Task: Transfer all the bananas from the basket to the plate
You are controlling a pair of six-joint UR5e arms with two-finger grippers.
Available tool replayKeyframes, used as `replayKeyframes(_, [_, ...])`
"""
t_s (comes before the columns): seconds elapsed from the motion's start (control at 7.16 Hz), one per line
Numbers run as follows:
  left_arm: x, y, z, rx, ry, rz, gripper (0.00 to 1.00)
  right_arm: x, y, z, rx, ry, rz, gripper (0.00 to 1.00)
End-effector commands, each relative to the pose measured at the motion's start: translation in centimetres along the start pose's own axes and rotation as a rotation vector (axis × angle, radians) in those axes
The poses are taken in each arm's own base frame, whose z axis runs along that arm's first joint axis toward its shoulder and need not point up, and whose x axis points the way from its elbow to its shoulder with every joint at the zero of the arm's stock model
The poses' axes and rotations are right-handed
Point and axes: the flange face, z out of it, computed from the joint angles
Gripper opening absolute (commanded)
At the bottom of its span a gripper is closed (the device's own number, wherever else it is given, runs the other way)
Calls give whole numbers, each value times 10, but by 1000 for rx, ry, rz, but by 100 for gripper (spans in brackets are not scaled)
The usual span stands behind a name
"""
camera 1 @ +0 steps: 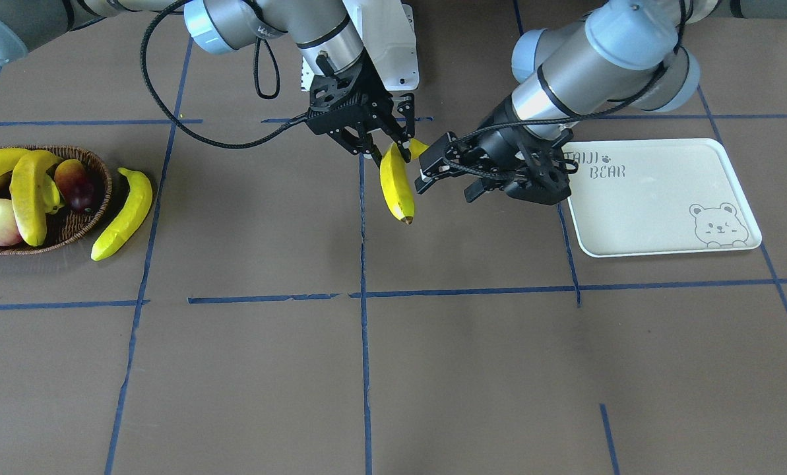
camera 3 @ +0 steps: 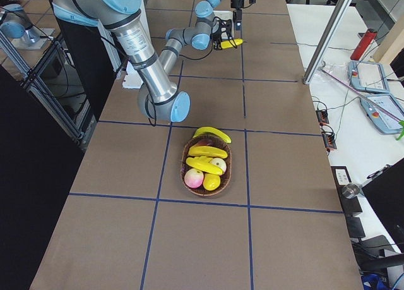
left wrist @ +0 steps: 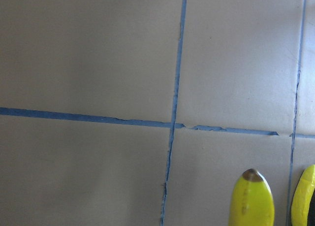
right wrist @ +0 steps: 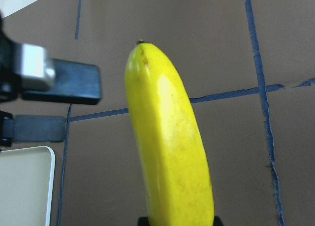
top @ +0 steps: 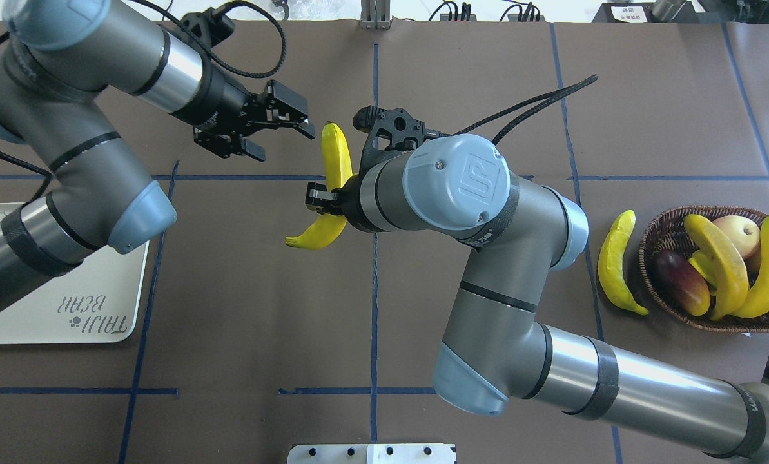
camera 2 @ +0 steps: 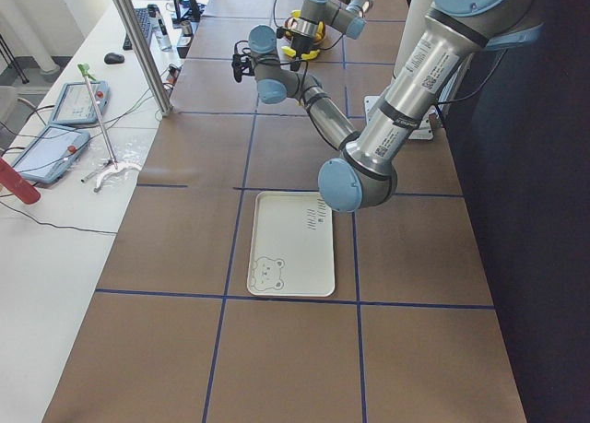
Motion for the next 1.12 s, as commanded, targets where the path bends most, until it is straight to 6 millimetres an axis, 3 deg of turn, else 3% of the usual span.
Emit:
replayKeyframes(0.0, [15, 13, 12, 6, 12, -14, 100, -3, 2, 1, -2, -1, -7, 1])
replayKeyframes(0.42, [25, 23, 23, 16, 11, -39, 100, -8, 4, -1, -6, -7, -3, 1])
replayKeyframes(0.56, [26, 22, 23, 22, 12, -41, 90, -9, 4, -1, -6, -9, -3, 1])
replayKeyframes(0.7, [27, 23, 23, 21, 14, -42, 71, -9, 4, -1, -6, -9, -3, 1])
replayKeyframes(0.98, [26, 23, 23, 21, 17, -40, 53, -9, 4, -1, -6, -9, -3, 1])
